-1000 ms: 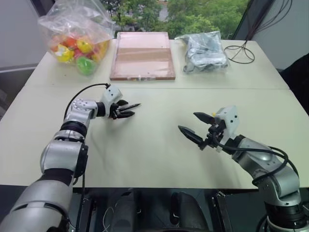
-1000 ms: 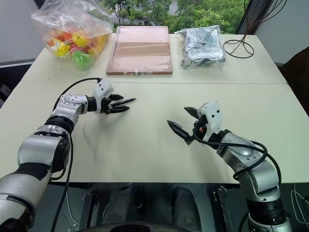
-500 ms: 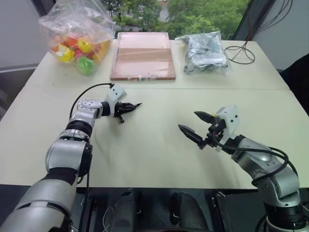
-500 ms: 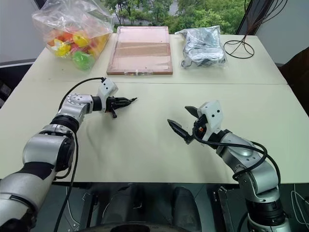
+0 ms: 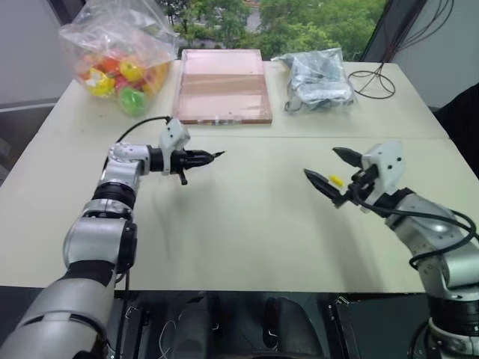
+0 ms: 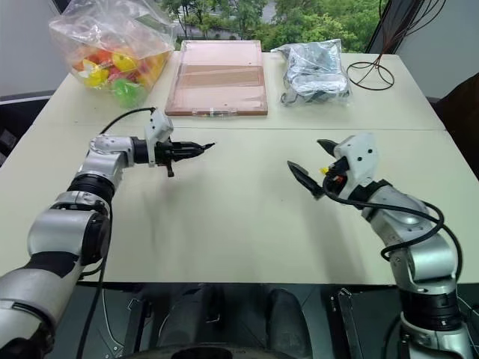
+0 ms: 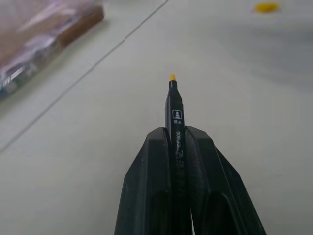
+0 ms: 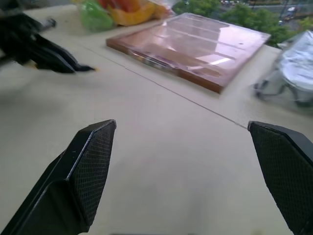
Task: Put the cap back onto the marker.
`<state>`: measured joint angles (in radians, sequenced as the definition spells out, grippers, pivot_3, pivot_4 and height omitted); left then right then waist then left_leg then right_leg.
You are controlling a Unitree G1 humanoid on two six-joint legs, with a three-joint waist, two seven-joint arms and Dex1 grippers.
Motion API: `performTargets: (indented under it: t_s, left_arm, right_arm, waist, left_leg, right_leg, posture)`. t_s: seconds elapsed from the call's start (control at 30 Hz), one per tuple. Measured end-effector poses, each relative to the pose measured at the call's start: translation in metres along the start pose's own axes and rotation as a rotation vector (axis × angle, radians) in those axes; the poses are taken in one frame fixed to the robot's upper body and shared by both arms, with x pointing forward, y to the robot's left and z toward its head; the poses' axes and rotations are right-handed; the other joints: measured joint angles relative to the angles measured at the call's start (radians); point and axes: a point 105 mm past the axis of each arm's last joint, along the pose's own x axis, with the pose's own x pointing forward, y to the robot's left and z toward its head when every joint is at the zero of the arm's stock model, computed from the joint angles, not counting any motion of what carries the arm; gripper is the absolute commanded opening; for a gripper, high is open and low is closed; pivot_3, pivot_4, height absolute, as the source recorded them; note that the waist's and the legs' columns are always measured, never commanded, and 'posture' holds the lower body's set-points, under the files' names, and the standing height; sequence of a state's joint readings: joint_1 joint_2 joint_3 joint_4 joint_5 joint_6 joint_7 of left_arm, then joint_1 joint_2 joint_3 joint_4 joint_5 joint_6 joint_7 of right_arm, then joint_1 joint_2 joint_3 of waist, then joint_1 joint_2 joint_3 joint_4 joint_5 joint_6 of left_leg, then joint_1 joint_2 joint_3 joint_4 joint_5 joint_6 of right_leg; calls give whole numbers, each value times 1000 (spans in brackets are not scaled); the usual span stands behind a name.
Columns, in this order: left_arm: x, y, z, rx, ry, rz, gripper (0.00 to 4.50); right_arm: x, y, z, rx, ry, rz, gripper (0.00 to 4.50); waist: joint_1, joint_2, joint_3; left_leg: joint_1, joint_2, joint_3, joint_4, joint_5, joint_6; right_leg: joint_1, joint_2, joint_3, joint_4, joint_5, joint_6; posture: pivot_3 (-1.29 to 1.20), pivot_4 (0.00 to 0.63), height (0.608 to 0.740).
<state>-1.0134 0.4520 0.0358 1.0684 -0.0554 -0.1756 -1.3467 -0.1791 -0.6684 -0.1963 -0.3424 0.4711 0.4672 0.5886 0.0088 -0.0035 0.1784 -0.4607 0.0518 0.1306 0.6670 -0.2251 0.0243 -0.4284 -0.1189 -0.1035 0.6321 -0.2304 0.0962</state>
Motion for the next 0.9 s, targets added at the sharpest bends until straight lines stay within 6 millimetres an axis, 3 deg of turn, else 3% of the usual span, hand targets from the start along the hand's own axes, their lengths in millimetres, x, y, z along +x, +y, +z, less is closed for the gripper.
performTargets:
  t_s: [0.27,0.47,0.63,0.9]
  left_arm:
    - [-6,-48,10,-88,-157,-46,78]
    - [3,-77,18,-148,-216,10,78]
    - [11,-97,9,-170,-155,-61,78]
    - [2,-105,2,-182,-63,-148,78]
  right_arm:
    - [-14,-55,-45,-66,114,-105,4500]
    - [-15,-61,-71,5,150,-57,4500]
    - [-11,-59,-90,57,176,-14,4500]
    - [-6,-60,-99,80,186,16,4500]
  waist:
    - [-5,0,0]
    - [1,0,0]
    - [0,1,0]
    - [1,1,0]
  left_leg:
    - [1,0,0,0,3,-5]
    - [2,0,0,1,3,-4]
    - [3,0,0,0,3,-5]
    - [3,0,0,0,3,-5]
  right_leg:
    - [1,0,1,1,0,1]
    - [2,0,1,1,0,1]
    - [2,0,1,1,0,1]
    - [2,0,1,1,0,1]
  posture:
    - [0,150,740]
    - [0,150,740]
    - [0,150,740]
    - [0,150,740]
